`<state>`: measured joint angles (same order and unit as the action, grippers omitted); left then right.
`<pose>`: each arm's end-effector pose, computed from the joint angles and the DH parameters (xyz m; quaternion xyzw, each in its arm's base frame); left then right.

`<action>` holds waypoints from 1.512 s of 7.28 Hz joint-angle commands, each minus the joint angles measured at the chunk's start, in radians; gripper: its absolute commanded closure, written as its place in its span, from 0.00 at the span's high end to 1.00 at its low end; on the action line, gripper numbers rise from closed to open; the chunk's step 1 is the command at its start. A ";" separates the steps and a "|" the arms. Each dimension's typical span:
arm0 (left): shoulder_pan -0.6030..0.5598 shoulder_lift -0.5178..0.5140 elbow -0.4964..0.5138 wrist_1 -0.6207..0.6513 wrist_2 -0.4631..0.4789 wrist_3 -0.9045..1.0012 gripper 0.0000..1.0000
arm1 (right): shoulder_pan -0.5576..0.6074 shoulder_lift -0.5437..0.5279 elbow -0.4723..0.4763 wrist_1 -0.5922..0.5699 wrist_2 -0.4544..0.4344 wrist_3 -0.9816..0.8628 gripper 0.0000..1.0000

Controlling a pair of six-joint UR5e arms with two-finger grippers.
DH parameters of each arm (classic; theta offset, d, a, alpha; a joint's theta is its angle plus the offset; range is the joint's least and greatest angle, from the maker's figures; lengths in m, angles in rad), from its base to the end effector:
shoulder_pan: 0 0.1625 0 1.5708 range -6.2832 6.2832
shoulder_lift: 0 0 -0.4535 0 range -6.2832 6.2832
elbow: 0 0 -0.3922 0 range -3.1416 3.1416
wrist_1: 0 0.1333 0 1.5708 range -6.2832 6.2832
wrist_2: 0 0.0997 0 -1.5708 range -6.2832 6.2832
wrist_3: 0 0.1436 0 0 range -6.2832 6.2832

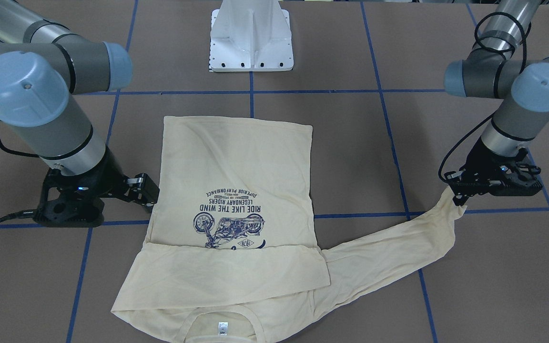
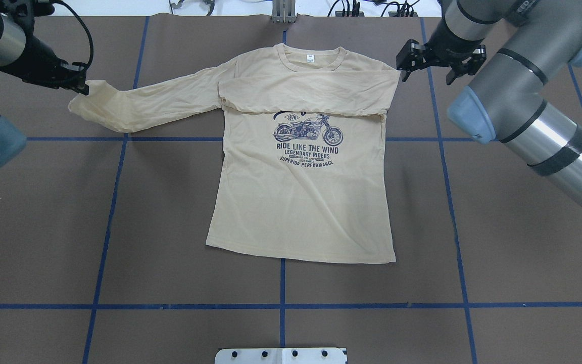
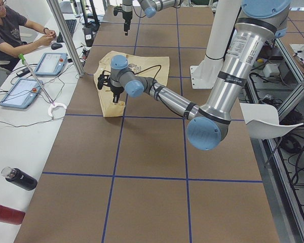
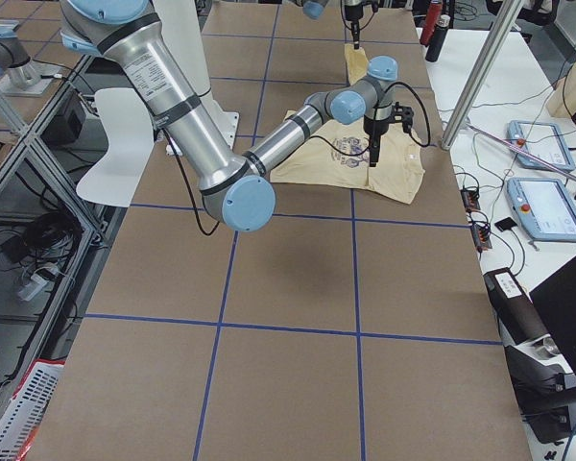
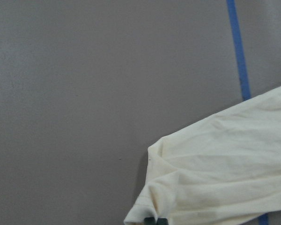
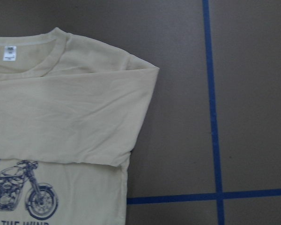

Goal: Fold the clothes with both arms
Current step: 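Grasp the cuff of the sleeve nearest the left gripper and lift it, then carry the held sleeve over the shirt toward the collar with the left gripper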

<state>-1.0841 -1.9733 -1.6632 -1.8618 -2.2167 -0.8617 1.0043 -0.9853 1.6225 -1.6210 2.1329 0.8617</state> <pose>0.2740 -0.6180 0.4040 0.1007 0.4557 -0.0439 0.8833 -0.3364 -0.6347 0.3531 0.0362 -0.3827 0.0559 0.9215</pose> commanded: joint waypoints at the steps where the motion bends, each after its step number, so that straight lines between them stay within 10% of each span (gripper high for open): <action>1: -0.062 -0.158 0.032 0.052 -0.197 -0.116 0.00 | 0.060 -0.104 0.084 -0.131 0.039 -0.154 1.00; 6: 0.010 -0.517 0.289 -0.193 -0.293 -0.579 0.00 | 0.088 -0.204 0.185 -0.238 0.035 -0.303 1.00; 11: 0.116 -0.644 0.439 -0.355 -0.273 -0.698 0.00 | 0.083 -0.190 0.181 -0.235 0.036 -0.300 1.00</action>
<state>-0.9907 -2.6056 -1.2455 -2.1935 -2.4987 -1.5520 1.0884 -1.1759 1.8052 -1.8567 2.1702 0.5608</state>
